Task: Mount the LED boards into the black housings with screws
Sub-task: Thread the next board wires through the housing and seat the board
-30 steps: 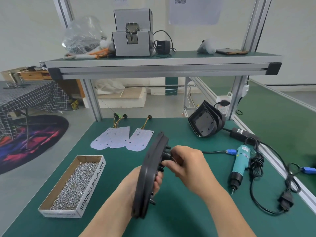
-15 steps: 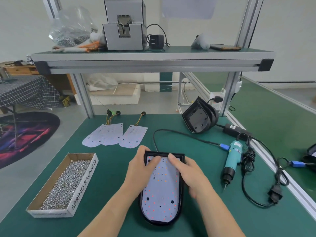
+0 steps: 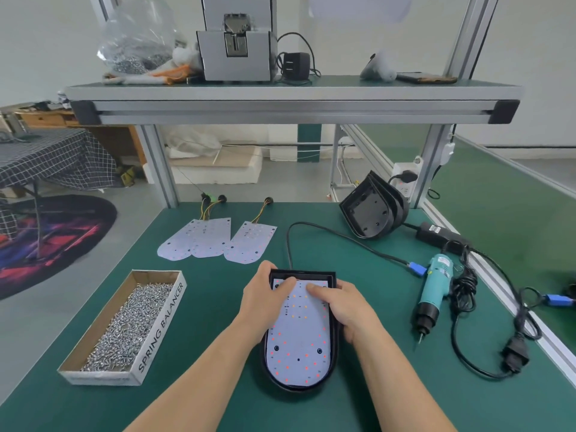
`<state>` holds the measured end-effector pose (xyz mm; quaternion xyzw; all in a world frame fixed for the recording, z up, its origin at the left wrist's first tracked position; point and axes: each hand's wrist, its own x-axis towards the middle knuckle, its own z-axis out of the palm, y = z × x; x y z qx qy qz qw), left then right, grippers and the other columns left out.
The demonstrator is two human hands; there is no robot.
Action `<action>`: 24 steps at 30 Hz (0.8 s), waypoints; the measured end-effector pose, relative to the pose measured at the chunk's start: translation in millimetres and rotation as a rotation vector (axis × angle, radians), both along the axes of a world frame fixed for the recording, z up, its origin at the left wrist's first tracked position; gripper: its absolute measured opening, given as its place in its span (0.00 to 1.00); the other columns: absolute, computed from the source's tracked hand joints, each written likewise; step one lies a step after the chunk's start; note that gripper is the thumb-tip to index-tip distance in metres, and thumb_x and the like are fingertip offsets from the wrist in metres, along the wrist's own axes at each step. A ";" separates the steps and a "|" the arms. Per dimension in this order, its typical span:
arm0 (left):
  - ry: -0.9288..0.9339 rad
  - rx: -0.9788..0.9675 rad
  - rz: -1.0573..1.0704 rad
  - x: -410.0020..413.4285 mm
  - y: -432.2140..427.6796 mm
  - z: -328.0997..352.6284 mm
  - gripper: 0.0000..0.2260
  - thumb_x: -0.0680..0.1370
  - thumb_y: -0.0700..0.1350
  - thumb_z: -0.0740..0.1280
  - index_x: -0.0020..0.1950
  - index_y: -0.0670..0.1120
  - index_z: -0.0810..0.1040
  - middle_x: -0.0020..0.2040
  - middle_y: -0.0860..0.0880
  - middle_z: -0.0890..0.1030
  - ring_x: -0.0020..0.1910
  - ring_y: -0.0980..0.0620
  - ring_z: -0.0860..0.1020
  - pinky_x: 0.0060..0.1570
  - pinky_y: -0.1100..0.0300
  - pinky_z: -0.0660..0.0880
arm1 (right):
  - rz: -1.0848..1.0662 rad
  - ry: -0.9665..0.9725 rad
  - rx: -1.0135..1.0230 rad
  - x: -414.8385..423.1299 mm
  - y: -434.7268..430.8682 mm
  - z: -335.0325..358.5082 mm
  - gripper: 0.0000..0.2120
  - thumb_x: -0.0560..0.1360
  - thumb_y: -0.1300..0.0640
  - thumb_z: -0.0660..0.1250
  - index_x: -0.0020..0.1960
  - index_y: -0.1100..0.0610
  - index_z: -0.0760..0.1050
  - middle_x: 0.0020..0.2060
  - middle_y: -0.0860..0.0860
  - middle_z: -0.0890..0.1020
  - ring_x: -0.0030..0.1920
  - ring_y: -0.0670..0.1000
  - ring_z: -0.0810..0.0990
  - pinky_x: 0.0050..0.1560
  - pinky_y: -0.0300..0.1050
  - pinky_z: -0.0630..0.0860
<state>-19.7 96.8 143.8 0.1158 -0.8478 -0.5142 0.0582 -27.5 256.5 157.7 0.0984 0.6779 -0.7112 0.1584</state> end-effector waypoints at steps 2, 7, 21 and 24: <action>-0.033 0.005 0.020 -1.8 -1.9 -3.1 0.12 0.76 0.54 0.69 0.47 0.48 0.70 0.36 0.51 0.76 0.30 0.53 0.70 0.28 0.61 0.68 | 0.012 0.025 0.111 -2.4 -0.9 -3.2 0.03 0.75 0.61 0.73 0.49 0.58 0.83 0.46 0.56 0.88 0.45 0.56 0.86 0.53 0.54 0.82; -0.094 -0.005 0.030 -4.7 -4.0 -9.7 0.13 0.76 0.54 0.68 0.49 0.46 0.70 0.38 0.50 0.75 0.32 0.50 0.70 0.31 0.59 0.68 | 0.029 0.003 0.159 -9.1 -2.4 -8.3 0.05 0.74 0.62 0.73 0.50 0.60 0.84 0.47 0.56 0.87 0.49 0.59 0.87 0.54 0.56 0.83; -0.243 -0.303 -0.020 -2.6 -18.2 4.3 0.21 0.78 0.63 0.60 0.55 0.45 0.71 0.48 0.50 0.79 0.44 0.49 0.77 0.40 0.56 0.72 | 0.045 0.158 0.558 -16.9 -0.5 -16.9 0.12 0.69 0.52 0.76 0.46 0.57 0.78 0.45 0.52 0.83 0.47 0.55 0.83 0.50 0.53 0.81; -0.080 -0.339 0.142 1.4 -54.1 29.0 0.11 0.81 0.53 0.61 0.53 0.47 0.77 0.50 0.49 0.81 0.48 0.47 0.78 0.45 0.55 0.74 | 0.031 0.158 0.496 -15.7 0.7 -21.5 0.11 0.70 0.54 0.76 0.47 0.60 0.79 0.44 0.53 0.85 0.48 0.57 0.84 0.52 0.56 0.82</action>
